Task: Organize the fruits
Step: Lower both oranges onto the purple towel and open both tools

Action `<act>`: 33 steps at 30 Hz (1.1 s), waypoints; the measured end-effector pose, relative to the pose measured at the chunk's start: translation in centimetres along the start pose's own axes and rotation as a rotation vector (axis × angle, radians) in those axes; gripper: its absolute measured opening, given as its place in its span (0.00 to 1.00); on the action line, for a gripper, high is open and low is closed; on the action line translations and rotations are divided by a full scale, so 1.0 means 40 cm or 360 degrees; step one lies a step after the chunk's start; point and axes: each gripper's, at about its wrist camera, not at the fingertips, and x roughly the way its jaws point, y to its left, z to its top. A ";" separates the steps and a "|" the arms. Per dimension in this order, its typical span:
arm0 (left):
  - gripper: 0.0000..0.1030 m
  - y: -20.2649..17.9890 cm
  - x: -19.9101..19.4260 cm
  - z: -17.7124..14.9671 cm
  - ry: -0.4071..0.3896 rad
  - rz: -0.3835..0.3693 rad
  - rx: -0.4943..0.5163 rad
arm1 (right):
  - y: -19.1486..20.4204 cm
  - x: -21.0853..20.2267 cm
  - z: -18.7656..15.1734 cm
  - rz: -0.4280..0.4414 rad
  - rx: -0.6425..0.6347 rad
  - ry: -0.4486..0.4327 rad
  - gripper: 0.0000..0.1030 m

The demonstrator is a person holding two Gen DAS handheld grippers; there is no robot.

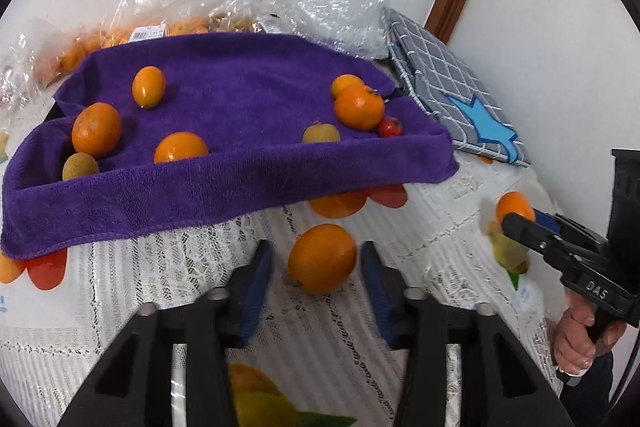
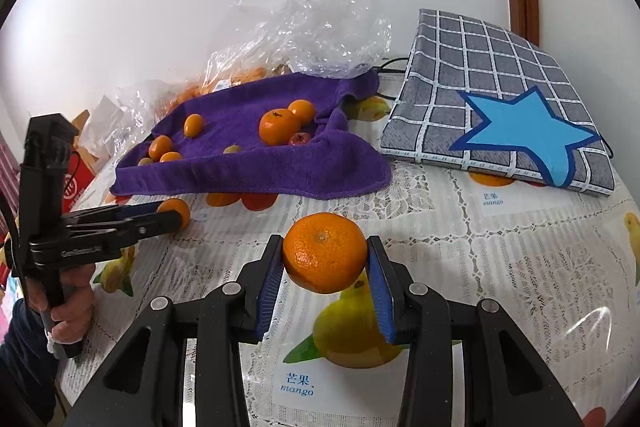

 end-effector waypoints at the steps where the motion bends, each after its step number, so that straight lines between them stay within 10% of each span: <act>1: 0.32 0.001 -0.001 -0.001 -0.0001 -0.0009 -0.0004 | 0.003 0.001 0.000 -0.0004 -0.0007 0.0003 0.40; 16: 0.32 0.085 -0.122 -0.002 -0.0356 0.0084 -0.0235 | 0.013 -0.003 0.014 0.0030 -0.0016 -0.0021 0.40; 33: 0.32 0.242 -0.215 0.173 -0.0597 0.0263 -0.0381 | 0.087 0.101 0.327 0.0045 -0.0160 -0.0183 0.40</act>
